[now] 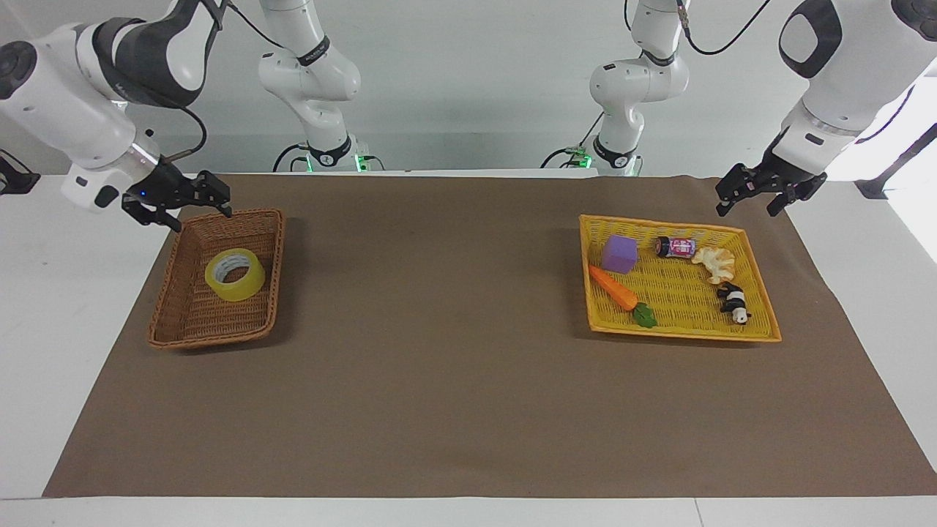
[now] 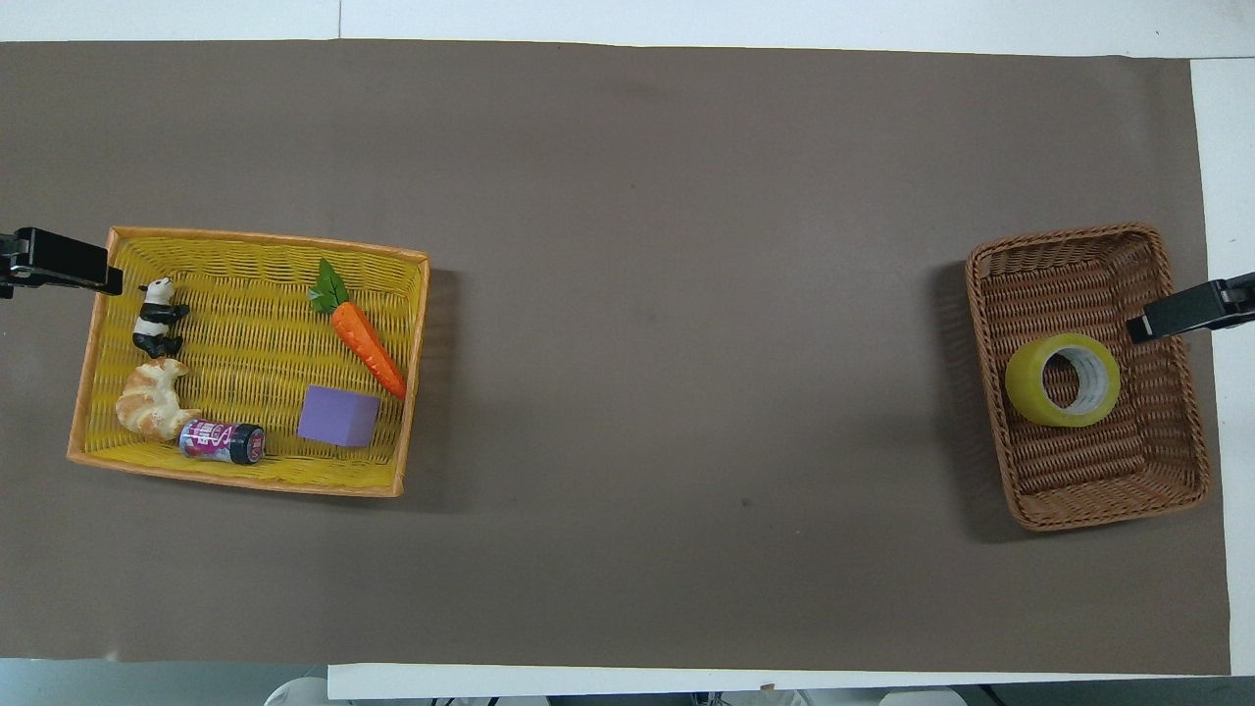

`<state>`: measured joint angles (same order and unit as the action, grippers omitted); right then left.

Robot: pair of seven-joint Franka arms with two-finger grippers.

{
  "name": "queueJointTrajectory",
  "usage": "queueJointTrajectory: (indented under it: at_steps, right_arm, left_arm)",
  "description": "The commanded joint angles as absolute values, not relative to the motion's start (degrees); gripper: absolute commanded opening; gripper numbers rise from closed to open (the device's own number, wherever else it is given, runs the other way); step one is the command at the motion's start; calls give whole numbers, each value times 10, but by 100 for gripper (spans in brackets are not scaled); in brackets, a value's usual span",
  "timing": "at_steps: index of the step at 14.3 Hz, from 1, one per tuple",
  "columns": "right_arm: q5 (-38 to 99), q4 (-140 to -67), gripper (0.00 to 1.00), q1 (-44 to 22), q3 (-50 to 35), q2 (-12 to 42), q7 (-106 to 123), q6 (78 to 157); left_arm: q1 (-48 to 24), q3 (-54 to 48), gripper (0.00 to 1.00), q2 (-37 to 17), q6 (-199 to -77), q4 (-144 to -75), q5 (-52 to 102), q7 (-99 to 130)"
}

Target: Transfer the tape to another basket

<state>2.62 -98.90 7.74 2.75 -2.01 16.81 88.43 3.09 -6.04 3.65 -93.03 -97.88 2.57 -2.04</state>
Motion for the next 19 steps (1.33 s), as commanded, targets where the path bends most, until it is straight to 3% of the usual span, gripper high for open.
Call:
queueJointTrajectory:
  at_steps: [1, 5, 9, 19]
  right_arm:
    - [11, -962, 100, 70, 24, -39, 120, 841]
    - [-29, -880, 100, 71, 4, -22, 71, 787]
    - [-8, -882, 100, 72, 25, -18, 69, 759]
    - [-16, -866, 100, 39, 53, 10, 68, 773]
  left_arm:
    - [30, -60, 100, 40, -935, -985, 14, -27]
    - [30, -60, 100, 40, -935, -985, 15, -27]
    - [30, -60, 100, 40, -935, -985, 14, -27]
    - [30, -59, 100, 40, -935, -985, 14, -27]
